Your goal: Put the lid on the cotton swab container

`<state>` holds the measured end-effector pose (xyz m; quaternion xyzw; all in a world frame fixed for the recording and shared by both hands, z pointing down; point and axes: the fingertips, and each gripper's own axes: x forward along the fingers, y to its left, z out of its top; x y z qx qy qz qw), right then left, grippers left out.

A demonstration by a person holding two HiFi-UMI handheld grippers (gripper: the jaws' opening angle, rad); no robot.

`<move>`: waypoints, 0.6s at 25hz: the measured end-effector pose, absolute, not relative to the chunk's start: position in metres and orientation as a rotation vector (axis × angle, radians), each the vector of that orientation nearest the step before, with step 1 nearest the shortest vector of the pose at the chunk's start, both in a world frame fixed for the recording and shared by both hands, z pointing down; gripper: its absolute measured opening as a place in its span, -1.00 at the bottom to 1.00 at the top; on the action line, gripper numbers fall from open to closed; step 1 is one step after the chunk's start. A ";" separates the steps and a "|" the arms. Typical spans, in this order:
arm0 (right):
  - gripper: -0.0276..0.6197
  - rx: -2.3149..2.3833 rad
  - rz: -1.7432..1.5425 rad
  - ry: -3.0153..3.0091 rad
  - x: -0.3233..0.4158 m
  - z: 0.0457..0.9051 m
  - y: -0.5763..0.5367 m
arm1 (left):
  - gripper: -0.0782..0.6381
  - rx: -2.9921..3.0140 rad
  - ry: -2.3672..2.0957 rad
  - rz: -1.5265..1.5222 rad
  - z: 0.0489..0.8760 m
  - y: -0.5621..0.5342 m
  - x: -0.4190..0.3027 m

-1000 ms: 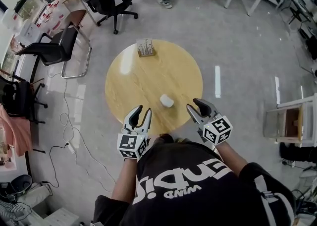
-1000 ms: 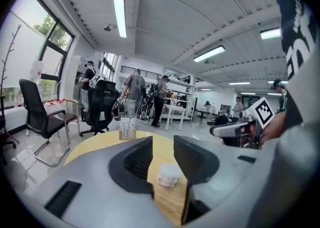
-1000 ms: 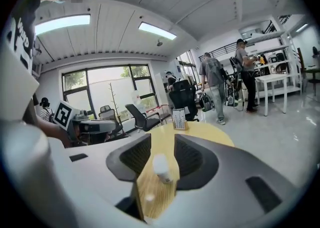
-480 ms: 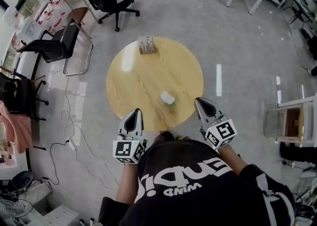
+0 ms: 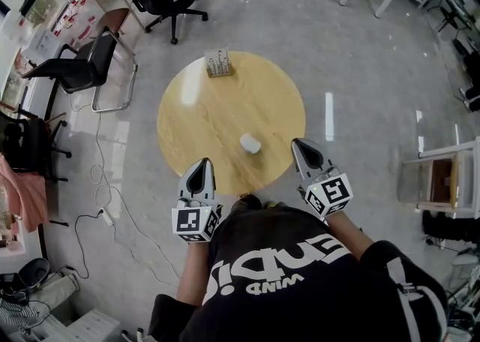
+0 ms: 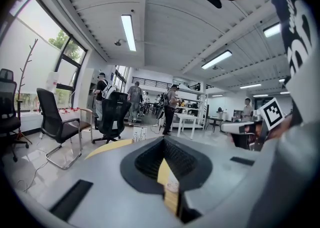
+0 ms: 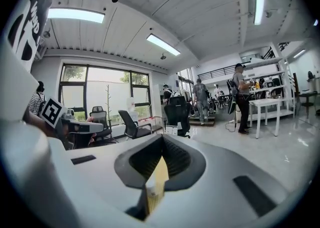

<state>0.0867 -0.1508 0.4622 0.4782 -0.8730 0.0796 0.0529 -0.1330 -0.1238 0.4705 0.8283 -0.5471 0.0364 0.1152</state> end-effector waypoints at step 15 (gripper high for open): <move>-0.91 1.412 0.238 -2.634 0.083 0.474 -0.149 | -0.75 2.396 -1.621 0.118 0.475 -0.123 -0.137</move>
